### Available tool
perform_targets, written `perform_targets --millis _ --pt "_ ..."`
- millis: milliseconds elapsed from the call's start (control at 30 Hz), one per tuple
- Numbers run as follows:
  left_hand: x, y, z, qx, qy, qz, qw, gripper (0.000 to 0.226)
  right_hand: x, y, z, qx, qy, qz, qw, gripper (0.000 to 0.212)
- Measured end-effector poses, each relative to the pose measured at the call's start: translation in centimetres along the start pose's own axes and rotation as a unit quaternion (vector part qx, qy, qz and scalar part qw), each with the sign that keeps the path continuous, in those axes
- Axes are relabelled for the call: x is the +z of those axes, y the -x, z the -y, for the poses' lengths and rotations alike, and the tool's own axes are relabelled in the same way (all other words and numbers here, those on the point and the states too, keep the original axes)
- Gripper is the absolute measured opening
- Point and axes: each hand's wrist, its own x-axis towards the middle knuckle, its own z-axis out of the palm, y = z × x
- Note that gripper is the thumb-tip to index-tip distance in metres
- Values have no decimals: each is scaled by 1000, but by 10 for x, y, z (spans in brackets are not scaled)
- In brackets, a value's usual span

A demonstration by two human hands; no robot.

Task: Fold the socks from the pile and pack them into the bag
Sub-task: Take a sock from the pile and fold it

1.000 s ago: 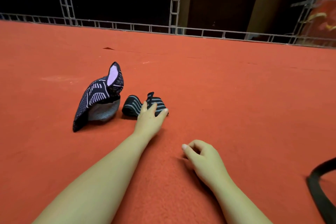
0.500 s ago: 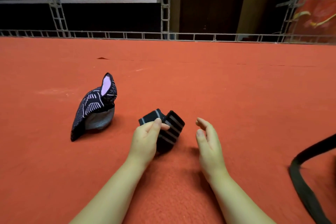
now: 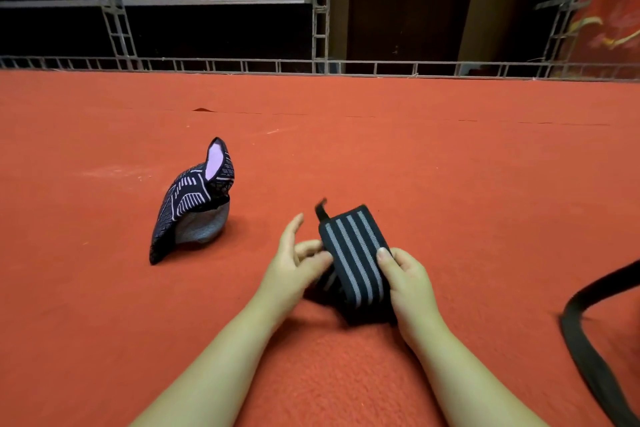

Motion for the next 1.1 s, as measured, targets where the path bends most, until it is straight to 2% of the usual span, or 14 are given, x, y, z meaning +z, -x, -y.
perform_targets --millis 67,233,300,400,467,600,767,867,1033,1100 --pt "1 -1 6 -35 -47 23 998 87 -2 -1 -1 44 -19 -6 999 26" --pt "3 -2 8 -54 -48 0 997 59 -4 -5 -4 95 -4 -4 995 26" --pt "3 -2 5 -39 -46 -13 998 53 -5 -9 -5 111 -32 -48 992 27" --pt "-10 -9 7 -7 -25 -108 994 52 -14 -16 -5 161 -193 -133 959 24" --pt "-20 -13 11 -5 7 -180 984 50 -20 -17 -6 158 -213 -148 953 24" --pt "-18 -15 14 8 35 -206 978 40 -14 -10 -3 90 -140 -121 979 26" --pt "-15 -20 6 67 39 -255 964 27 -12 0 8 88 -218 -51 971 19" --pt "-18 -30 2 44 86 -229 969 24 -25 3 21 89 -236 -36 967 16" --pt "8 -26 -2 -66 74 -122 988 41 -69 26 54 85 -246 37 965 15" --pt "22 -10 -3 -111 69 -84 988 29 -80 33 62 87 -245 59 964 20"
